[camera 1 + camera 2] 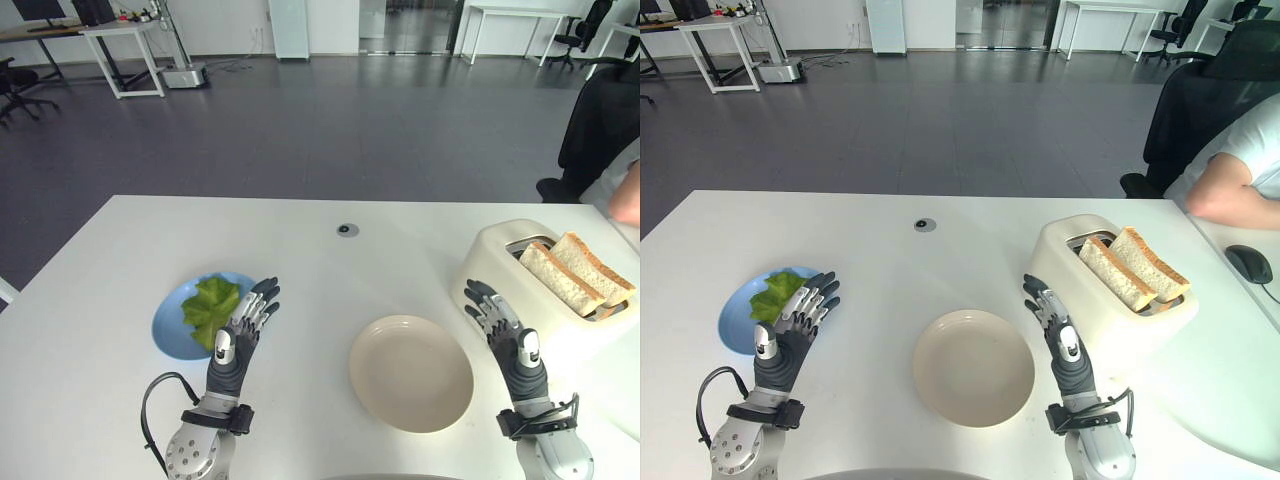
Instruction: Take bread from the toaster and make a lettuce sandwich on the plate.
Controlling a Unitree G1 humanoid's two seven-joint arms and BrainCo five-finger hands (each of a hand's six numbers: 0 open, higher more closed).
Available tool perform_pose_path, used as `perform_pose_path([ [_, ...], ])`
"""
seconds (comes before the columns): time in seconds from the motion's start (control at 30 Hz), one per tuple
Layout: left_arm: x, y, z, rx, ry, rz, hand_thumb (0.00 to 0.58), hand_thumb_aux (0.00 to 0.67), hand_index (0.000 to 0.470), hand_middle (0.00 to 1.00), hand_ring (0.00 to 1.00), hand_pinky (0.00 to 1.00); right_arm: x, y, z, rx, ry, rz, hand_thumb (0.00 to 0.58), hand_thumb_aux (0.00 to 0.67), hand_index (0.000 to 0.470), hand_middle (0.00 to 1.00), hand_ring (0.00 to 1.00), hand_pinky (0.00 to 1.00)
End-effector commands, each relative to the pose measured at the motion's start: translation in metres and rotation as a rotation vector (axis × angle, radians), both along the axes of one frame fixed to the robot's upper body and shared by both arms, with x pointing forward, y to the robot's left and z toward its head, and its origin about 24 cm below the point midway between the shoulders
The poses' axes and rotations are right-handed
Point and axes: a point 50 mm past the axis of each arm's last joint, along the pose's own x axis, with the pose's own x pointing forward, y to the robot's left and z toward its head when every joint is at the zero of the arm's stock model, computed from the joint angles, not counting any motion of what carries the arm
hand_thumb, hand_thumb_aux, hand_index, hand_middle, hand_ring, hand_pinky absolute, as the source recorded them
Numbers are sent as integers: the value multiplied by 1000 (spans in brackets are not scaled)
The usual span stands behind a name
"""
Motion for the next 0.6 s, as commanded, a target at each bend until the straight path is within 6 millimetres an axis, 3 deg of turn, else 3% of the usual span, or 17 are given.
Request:
perform_pose_path([
  [0.03,-1,1,0,9,8,7,0,0,0,0,0,0,10,-25,47,-151,-104,-78,0,0,0,0,0,0],
  [0.13,-2,0,0,7,5,10,0,0,0,0,0,0,16,-55,82,-319,-155,-175,0,0,0,0,0,0],
  [0.2,-2,0,0,7,6,10,0,0,0,0,0,0,19,-73,95,-422,-139,-238,0,0,0,0,0,0],
  [0.3,-2,-1,0,6,7,10,0,0,0,0,0,0,22,-98,97,-531,-56,-314,0,0,0,0,0,0],
  [0.43,-2,-1,0,6,8,11,0,0,0,0,0,0,26,-129,84,-609,71,-399,0,0,0,0,0,0],
  [0.53,-3,0,-1,6,9,11,0,0,0,0,0,0,27,-146,69,-664,161,-444,58,34,24,0,0,0],
  [0.6,-3,0,-1,5,10,11,0,0,0,0,0,0,27,-154,61,-675,197,-469,190,121,85,0,0,0],
])
